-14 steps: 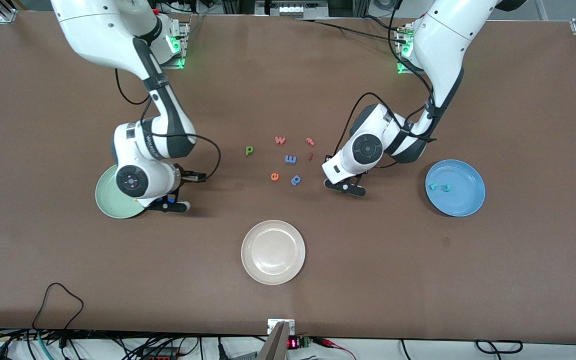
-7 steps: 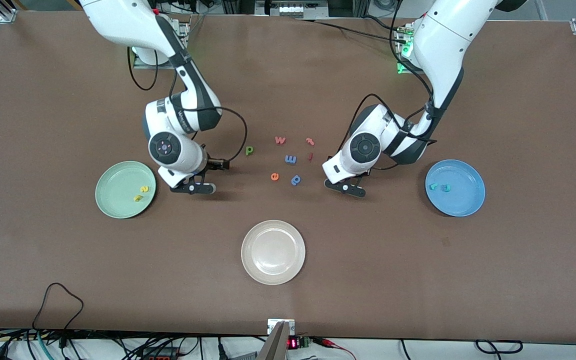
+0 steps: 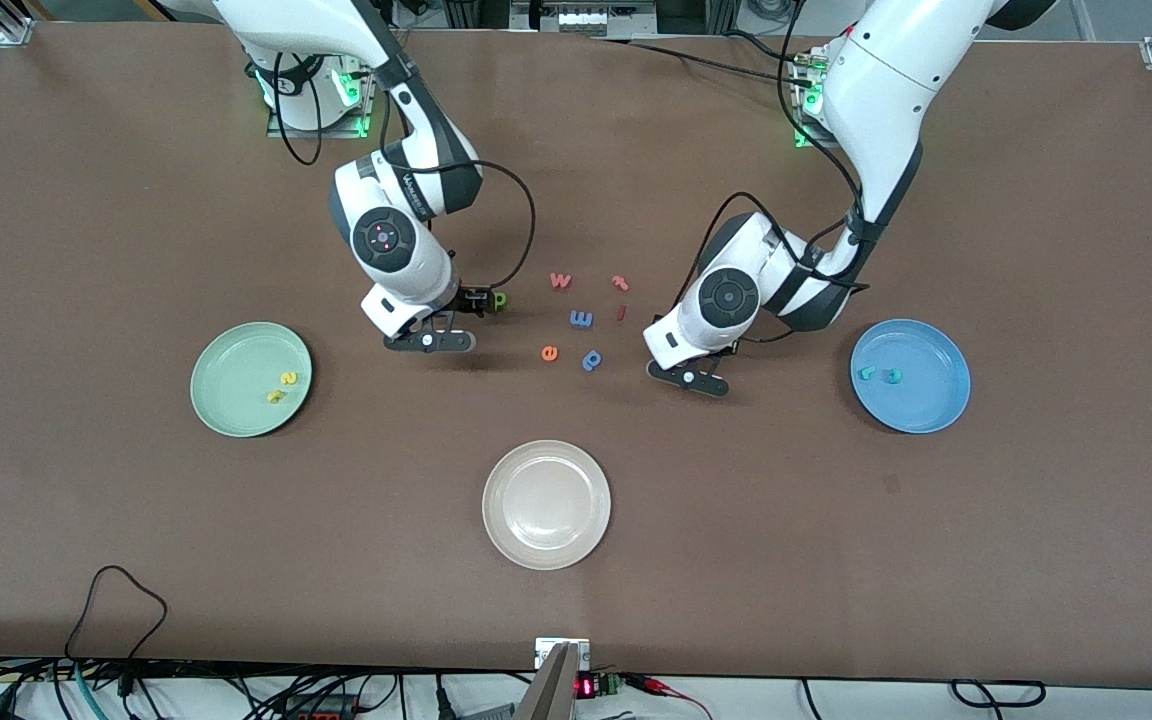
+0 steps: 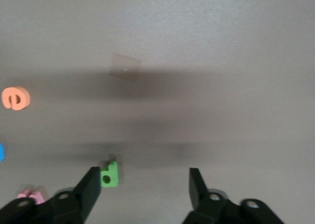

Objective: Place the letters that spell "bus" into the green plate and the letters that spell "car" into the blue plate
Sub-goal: 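Grasp yellow a with the left gripper while the right gripper grasps green d, then release the yellow a onto the blue plate with the left gripper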

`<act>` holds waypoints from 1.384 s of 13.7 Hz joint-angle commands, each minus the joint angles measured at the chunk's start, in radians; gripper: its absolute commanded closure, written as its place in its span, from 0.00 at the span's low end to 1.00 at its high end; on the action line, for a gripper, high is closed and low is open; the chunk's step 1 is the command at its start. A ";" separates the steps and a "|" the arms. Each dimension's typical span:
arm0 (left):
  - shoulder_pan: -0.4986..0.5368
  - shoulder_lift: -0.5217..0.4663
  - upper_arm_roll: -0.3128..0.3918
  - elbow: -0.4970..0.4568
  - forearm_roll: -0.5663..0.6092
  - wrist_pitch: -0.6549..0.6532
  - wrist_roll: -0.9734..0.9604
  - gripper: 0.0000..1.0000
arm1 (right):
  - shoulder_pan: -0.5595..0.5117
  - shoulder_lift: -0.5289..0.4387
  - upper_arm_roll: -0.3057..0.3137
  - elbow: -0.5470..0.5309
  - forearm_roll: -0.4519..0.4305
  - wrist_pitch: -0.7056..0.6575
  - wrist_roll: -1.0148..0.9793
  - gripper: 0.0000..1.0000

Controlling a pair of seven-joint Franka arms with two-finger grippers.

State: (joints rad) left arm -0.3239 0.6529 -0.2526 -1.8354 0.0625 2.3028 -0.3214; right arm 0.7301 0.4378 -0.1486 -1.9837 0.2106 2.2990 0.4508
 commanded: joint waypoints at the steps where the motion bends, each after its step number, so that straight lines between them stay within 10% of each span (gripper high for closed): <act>1: -0.011 0.004 0.007 -0.004 0.022 0.017 -0.010 0.63 | 0.038 0.010 -0.009 -0.018 0.013 0.054 0.032 0.31; 6: -0.011 -0.007 0.009 -0.007 0.062 0.004 -0.001 0.88 | 0.078 0.044 -0.009 -0.010 0.015 0.083 0.034 0.36; 19: 0.548 -0.104 0.001 -0.015 0.068 -0.227 0.427 0.90 | 0.126 0.102 -0.009 -0.010 0.020 0.145 0.068 0.41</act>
State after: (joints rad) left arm 0.1867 0.5589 -0.2317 -1.8307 0.1160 2.0862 0.0687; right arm 0.8327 0.5348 -0.1492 -1.9903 0.2127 2.4182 0.4985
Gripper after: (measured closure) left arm 0.749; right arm 0.405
